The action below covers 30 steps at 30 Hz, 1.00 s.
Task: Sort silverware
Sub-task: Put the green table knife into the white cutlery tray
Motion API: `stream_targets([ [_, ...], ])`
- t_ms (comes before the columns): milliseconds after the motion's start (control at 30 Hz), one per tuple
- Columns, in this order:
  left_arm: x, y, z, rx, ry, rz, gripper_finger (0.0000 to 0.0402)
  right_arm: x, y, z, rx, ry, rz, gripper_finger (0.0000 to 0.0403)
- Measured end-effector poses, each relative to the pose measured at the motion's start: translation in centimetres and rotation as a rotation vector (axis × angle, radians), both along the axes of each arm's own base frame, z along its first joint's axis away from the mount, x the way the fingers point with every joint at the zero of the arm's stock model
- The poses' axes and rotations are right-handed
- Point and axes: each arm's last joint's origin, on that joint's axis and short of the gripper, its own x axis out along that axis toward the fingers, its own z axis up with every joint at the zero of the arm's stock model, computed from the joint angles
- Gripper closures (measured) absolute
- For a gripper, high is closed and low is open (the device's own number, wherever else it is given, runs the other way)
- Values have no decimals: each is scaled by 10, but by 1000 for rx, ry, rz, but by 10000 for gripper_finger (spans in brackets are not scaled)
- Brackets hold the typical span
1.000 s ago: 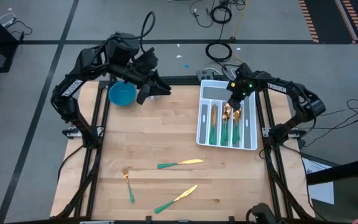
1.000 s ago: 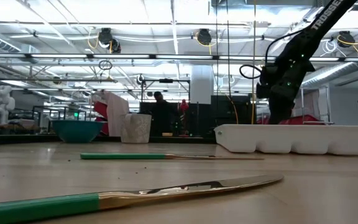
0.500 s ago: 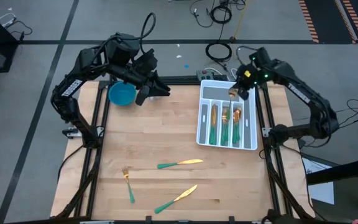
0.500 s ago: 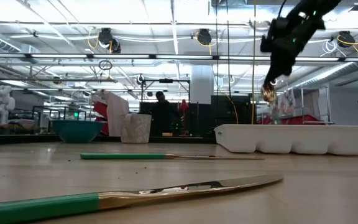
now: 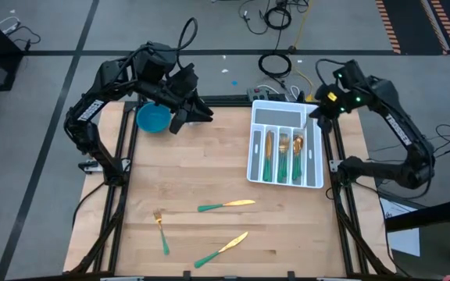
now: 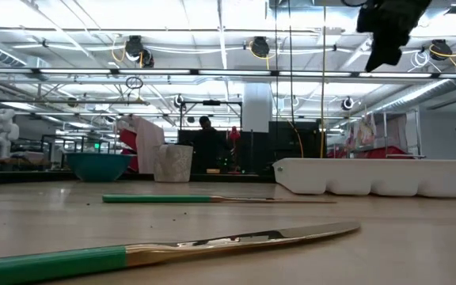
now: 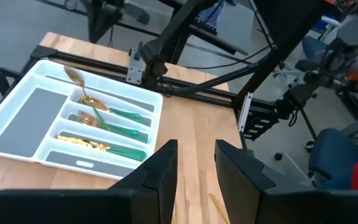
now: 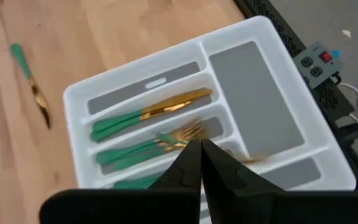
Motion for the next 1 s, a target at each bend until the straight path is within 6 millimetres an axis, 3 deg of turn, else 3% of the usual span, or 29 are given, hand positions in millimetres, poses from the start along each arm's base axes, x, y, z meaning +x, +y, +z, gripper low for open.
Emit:
stream_targets([
  [233,0,0,0,15,-5,-8,288,-13,20,8,-9,-4,-53,403],
  [400,0,0,0,26,-7,-7,288,-11,11,5,2,33,-208,394],
  [533,0,1,0,33,-4,4,288,-7,-1,-7,42,183,-295,344],
  [767,-2,0,-3,16,37,12,288,4,-21,-45,154,302,-249,232],
  [867,-3,-1,-5,-11,72,43,288,10,-19,-57,220,238,-123,218],
  [1000,-19,-11,1,-4,75,19,288,30,-8,-52,290,26,29,224],
])
